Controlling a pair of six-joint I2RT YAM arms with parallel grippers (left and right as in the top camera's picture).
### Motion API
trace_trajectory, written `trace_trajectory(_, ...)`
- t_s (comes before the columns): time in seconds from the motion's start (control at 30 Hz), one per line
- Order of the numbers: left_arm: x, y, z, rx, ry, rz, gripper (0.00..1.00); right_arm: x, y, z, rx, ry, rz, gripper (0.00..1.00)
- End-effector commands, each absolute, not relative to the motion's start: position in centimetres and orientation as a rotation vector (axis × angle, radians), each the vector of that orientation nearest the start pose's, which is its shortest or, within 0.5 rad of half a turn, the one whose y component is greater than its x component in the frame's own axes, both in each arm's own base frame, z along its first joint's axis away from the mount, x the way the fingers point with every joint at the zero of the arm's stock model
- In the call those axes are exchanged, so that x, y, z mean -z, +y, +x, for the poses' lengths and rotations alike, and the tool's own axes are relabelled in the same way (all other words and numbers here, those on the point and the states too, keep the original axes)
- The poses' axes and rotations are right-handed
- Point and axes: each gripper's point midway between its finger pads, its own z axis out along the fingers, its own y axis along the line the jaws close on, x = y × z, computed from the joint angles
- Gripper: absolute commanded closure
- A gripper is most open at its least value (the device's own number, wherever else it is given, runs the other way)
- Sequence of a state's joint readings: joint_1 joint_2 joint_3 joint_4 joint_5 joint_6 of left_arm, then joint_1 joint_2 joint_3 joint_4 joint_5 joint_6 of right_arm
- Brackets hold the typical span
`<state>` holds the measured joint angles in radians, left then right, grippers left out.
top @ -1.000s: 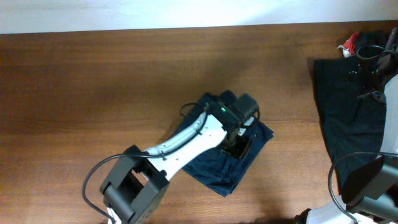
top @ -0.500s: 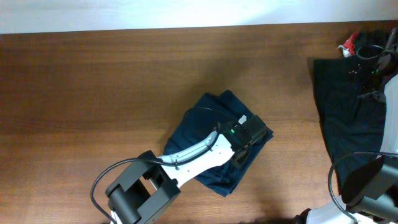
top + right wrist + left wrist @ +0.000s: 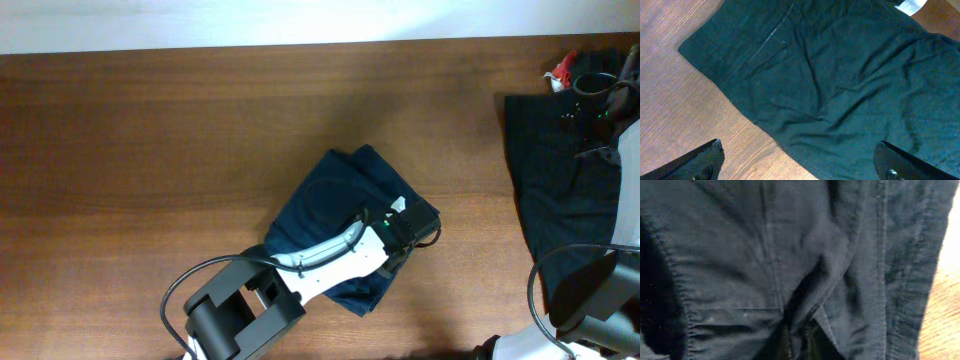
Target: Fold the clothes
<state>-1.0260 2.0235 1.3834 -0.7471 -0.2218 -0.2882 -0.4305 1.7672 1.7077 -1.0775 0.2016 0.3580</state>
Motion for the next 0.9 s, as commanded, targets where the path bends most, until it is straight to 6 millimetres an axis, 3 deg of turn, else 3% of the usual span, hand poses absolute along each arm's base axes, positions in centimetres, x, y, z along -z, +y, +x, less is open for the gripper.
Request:
trace_trajectory(0.0, -0.8, -32.8, 24.5, -0.124, 2.687, 1.01, 1.0, -20.6, -21.1, 36.8, 0.317, 2.449, 1.092, 0.01)
trace_trajectory(0.13, -4.6, -33.9, 24.9, -0.11, 2.7, 0.958, 1.0, -20.6, -21.1, 36.8, 0.317, 2.449, 1.092, 0.01)
trace_trajectory(0.2, -9.1, -34.8, 25.4, -0.041, 2.668, 0.897, 1.0, -20.6, -21.1, 36.8, 0.317, 2.449, 1.092, 0.01)
trace_trajectory(0.27, -11.3, -35.4, 25.0, 0.043, 2.661, 0.896, 1.0, -20.6, -21.1, 36.8, 0.317, 2.449, 1.092, 0.01)
trace_trajectory(0.37, -10.9, -37.1, 21.5, 0.285, 2.776, 0.985, 1.0, -20.6, -21.1, 36.8, 0.317, 2.449, 1.092, 0.01)
trace_trajectory(0.4, -10.3, -37.1, 20.8, 0.292, 2.803, 0.977, 1.0, -20.6, -21.1, 36.8, 0.317, 2.449, 1.092, 0.01)
trace_trajectory(0.47, -7.9, -36.8, 19.7, 0.257, 2.865, 0.946, 1.0, -20.6, -21.1, 36.8, 0.317, 2.449, 1.092, 0.01)
trace_trajectory(0.53, -4.6, -38.0, 18.2, 0.311, 2.903, 0.987, 1.0, -20.6, -21.1, 36.8, 0.317, 2.449, 1.092, 0.01)
trace_trajectory(0.7, -0.3, -40.4, 14.1, 0.423, 3.017, 1.053, 0.96, -20.6, -21.1, 36.8, 0.317, 2.449, 1.092, 0.01)
trace_trajectory(0.73, 0.4, -40.5, 13.6, 0.411, 3.031, 1.05, 0.92, -20.6, -21.1, 36.8, 0.317, 2.449, 1.092, 0.02)
trace_trajectory(0.8, 0.9, -40.8, 12.9, 0.406, 3.033, 1.074, 0.63, -20.6, -21.1, 36.8, 0.317, 2.449, 1.092, 0.01)
trace_trajectory(0.87, 0.9, -40.9, 12.5, 0.415, 3.034, 1.087, 0.56, -20.6, -21.1, 36.8, 0.317, 2.449, 1.092, 0.01)
